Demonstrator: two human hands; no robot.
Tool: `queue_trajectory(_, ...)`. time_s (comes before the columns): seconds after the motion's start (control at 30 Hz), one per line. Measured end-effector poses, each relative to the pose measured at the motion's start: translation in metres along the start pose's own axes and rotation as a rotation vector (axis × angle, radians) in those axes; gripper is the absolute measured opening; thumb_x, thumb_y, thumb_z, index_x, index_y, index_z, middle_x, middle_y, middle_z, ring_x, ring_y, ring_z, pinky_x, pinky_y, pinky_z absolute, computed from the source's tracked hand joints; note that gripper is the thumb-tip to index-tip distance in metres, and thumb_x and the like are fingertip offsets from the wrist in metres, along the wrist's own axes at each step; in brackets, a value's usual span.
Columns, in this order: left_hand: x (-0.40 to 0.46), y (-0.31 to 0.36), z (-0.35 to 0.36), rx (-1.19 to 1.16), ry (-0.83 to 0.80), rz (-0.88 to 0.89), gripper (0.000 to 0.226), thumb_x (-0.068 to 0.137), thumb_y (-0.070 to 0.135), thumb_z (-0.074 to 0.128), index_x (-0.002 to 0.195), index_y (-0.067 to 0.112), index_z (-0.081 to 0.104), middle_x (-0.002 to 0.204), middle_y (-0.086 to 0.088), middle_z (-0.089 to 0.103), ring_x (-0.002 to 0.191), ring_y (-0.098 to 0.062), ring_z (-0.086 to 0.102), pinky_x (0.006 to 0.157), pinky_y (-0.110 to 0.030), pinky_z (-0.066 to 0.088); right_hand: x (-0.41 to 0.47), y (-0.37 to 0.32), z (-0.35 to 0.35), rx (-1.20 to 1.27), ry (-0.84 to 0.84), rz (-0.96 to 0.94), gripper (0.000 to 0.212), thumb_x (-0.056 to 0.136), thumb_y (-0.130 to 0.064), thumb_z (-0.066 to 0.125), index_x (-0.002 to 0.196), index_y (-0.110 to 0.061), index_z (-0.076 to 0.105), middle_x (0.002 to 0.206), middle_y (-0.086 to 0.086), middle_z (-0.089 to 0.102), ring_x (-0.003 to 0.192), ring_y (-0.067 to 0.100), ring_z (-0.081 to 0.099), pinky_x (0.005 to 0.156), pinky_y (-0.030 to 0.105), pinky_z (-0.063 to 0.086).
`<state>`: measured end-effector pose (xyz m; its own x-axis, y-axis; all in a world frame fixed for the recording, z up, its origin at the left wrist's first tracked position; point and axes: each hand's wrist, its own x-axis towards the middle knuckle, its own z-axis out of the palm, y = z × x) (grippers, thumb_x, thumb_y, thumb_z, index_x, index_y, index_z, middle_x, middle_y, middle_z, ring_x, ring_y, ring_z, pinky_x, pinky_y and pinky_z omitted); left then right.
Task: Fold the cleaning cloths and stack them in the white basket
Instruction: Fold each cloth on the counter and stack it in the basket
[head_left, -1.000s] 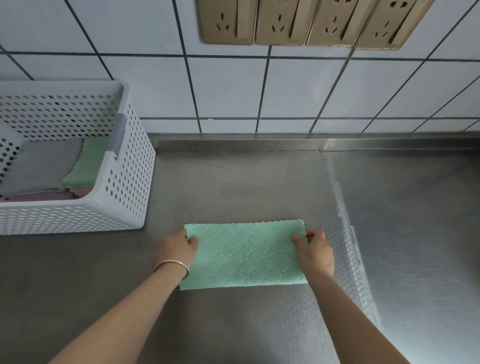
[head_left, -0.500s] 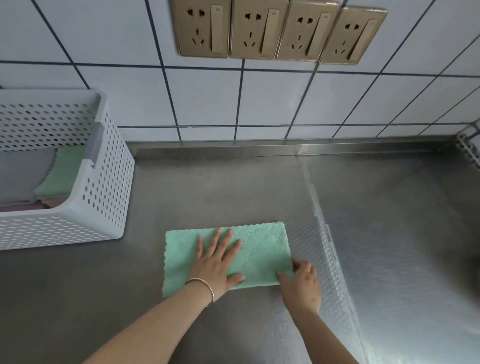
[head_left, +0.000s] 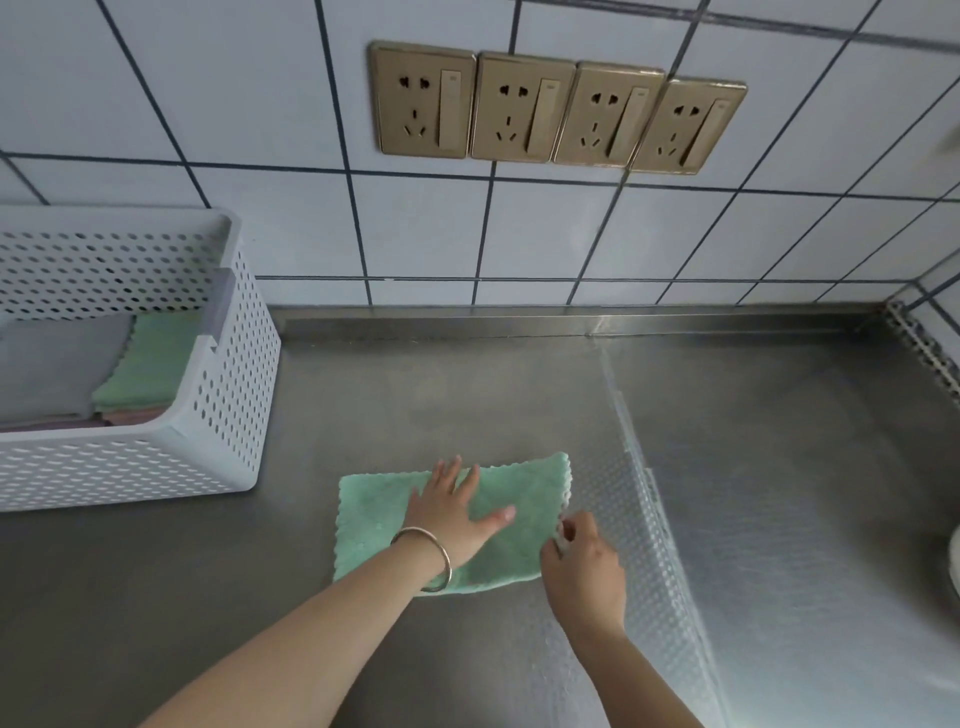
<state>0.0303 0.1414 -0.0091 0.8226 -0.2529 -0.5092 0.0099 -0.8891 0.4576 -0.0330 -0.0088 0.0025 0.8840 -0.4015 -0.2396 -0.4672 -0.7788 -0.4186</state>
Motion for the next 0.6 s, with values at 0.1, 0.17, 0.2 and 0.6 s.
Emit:
queue_trajectory(0.1, -0.014, 0.012, -0.014, -0.612, 0.044, -0.038, 0.076, 0.083, 0.065, 0.043, 0.144, 0.022, 0.032, 0.152, -0.001, 0.030, 0.141, -0.017, 0.025, 0.116, -0.039, 0.019, -0.010, -0.019, 0.006, 0.113, 0.161, -0.283, 0.015, 0.070, -0.004, 0.065, 0.081, -0.010, 0.056, 0.074, 0.003, 0.061, 0.060, 0.025, 0.059, 0.049, 0.028, 0.038)
queue_trajectory(0.17, -0.022, 0.013, -0.022, -0.895, 0.035, -0.069, 0.060, 0.073, 0.067, 0.056, 0.109, 0.020, 0.062, 0.104, -0.003, 0.065, 0.101, -0.021, 0.058, 0.098, -0.043, 0.042, -0.015, -0.033, 0.013, 0.093, 0.236, -0.513, 0.021, 0.055, -0.004, 0.065, 0.071, -0.012, 0.055, 0.066, -0.001, 0.056, 0.055, 0.021, 0.054, 0.044, 0.025, 0.037)
queue_trajectory(0.2, -0.026, 0.011, -0.022, -0.906, 0.088, -0.078, 0.043, 0.075, 0.058, 0.061, 0.087, 0.017, 0.063, 0.078, -0.002, 0.062, 0.078, -0.020, 0.057, 0.083, -0.041, 0.047, -0.019, -0.039, 0.018, 0.070, 0.255, -0.628, 0.023, 0.052, -0.004, 0.063, 0.071, -0.013, 0.054, 0.066, -0.001, 0.054, 0.056, 0.020, 0.051, 0.046, 0.025, 0.039)
queue_trajectory(0.6, -0.042, -0.059, -0.021, -0.941, 0.349, -0.299, 0.019, 0.095, 0.011, 0.047, 0.082, 0.017, 0.060, 0.080, 0.002, 0.063, 0.086, -0.024, 0.060, 0.081, -0.033, 0.047, -0.031, -0.046, 0.067, -0.231, -0.058, -0.768, 0.097, 0.045, -0.027, 0.077, 0.135, -0.016, 0.041, 0.141, 0.005, 0.048, 0.127, 0.020, 0.048, 0.095, 0.034, 0.050)
